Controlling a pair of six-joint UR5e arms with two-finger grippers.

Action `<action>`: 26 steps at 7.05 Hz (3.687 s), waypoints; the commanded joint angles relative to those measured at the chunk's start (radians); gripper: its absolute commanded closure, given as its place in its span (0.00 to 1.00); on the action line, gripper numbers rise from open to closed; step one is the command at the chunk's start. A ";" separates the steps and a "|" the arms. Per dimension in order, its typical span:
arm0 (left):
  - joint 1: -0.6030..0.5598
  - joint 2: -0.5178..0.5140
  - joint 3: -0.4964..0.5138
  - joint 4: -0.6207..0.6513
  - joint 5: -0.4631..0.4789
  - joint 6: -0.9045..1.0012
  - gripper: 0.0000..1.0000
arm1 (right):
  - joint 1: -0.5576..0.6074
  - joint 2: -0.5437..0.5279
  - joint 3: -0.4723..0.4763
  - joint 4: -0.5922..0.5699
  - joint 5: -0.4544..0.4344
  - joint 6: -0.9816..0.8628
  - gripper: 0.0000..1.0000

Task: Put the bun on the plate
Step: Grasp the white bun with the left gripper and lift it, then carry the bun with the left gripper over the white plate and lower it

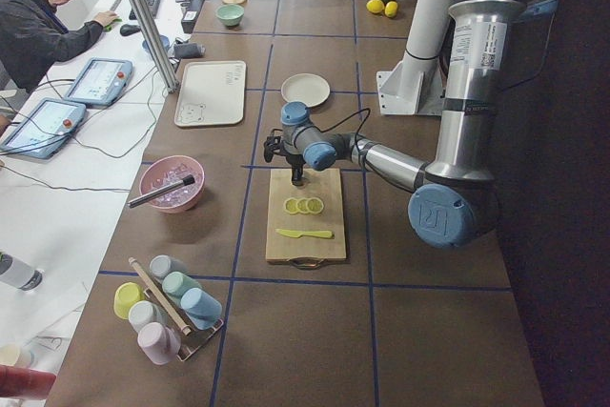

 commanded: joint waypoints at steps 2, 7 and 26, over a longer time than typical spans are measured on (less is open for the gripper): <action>0.009 -0.010 -0.046 0.084 -0.001 0.000 0.65 | 0.000 0.000 0.001 -0.002 0.001 0.000 0.00; 0.015 -0.328 -0.178 0.559 0.002 -0.002 0.66 | 0.000 0.000 -0.001 -0.002 0.004 0.002 0.00; 0.210 -0.775 0.255 0.434 0.094 -0.263 0.00 | 0.000 0.003 -0.004 -0.002 0.027 0.017 0.00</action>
